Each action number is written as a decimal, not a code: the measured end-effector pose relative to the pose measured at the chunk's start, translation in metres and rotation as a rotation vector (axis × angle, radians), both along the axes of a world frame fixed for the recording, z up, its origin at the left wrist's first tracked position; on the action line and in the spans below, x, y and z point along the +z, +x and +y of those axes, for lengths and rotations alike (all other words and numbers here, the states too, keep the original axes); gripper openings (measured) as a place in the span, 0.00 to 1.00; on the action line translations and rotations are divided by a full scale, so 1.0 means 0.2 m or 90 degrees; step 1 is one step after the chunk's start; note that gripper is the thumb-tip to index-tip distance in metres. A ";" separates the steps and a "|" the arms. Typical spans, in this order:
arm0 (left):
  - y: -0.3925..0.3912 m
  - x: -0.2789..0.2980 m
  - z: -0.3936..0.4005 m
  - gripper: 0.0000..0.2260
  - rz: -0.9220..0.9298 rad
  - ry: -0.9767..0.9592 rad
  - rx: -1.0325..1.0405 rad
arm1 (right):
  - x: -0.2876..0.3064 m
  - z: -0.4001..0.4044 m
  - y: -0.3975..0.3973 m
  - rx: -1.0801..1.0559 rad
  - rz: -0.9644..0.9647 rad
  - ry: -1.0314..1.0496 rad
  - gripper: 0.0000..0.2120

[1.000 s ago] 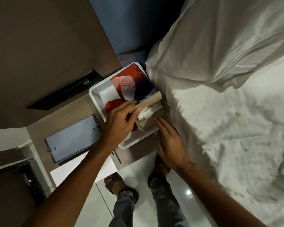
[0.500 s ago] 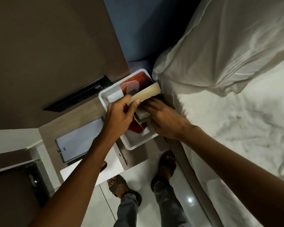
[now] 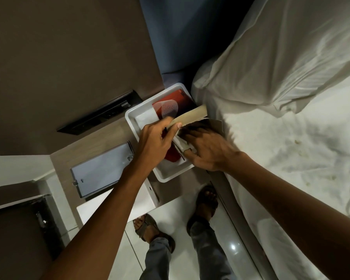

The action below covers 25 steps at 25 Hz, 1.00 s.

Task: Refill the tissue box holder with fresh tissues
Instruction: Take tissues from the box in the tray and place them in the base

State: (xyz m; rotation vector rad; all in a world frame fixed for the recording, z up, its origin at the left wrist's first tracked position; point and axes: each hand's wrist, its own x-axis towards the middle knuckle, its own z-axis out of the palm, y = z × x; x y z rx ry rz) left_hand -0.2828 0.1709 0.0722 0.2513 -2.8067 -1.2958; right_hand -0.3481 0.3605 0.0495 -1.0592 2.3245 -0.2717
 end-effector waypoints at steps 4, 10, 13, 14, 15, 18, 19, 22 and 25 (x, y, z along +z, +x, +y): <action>0.01 0.00 0.00 0.16 -0.033 0.016 0.007 | 0.01 0.02 0.02 0.030 -0.006 -0.008 0.32; 0.01 0.02 0.02 0.12 -0.033 0.010 0.008 | 0.02 0.06 0.00 0.072 0.024 -0.013 0.28; 0.01 0.02 0.04 0.12 -0.032 -0.006 -0.002 | 0.05 0.12 0.02 0.054 0.051 -0.035 0.25; 0.01 0.01 0.04 0.13 -0.031 -0.008 -0.006 | 0.07 0.15 0.04 0.048 0.054 -0.042 0.24; 0.01 0.01 0.04 0.13 -0.030 -0.010 -0.008 | 0.10 0.19 0.07 0.042 0.059 -0.049 0.24; 0.01 -0.01 0.07 0.11 -0.031 -0.003 0.011 | 0.21 0.33 0.20 0.032 0.068 -0.049 0.29; 0.00 -0.01 0.07 0.11 -0.039 0.002 0.007 | 0.26 0.37 0.24 0.021 0.061 -0.053 0.31; 0.07 -0.07 0.10 0.11 -0.044 -0.003 -0.038 | 0.44 0.49 0.36 -0.032 0.055 -0.117 0.34; 0.07 -0.06 0.15 0.13 -0.059 -0.034 -0.062 | 0.59 0.55 0.45 -0.061 0.030 -0.139 0.31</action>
